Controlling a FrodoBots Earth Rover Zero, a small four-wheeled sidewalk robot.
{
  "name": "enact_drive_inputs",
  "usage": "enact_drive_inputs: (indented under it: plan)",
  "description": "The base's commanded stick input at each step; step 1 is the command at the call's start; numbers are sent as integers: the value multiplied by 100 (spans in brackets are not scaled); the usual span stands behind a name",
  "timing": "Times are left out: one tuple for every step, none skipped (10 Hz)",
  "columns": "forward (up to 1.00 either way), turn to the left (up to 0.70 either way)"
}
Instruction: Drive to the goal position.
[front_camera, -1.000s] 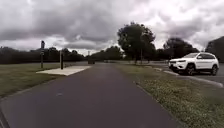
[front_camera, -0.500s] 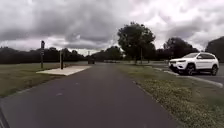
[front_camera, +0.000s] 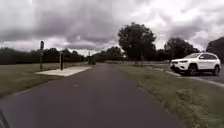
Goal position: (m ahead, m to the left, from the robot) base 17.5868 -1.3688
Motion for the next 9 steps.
enact_drive_inputs:
  plan:
    - [70,0]
    - [70,0]
    - [70,0]
    - [70,0]
    - [70,0]
    - [70,0]
    - [70,0]
    - [70,0]
    - [70,0]
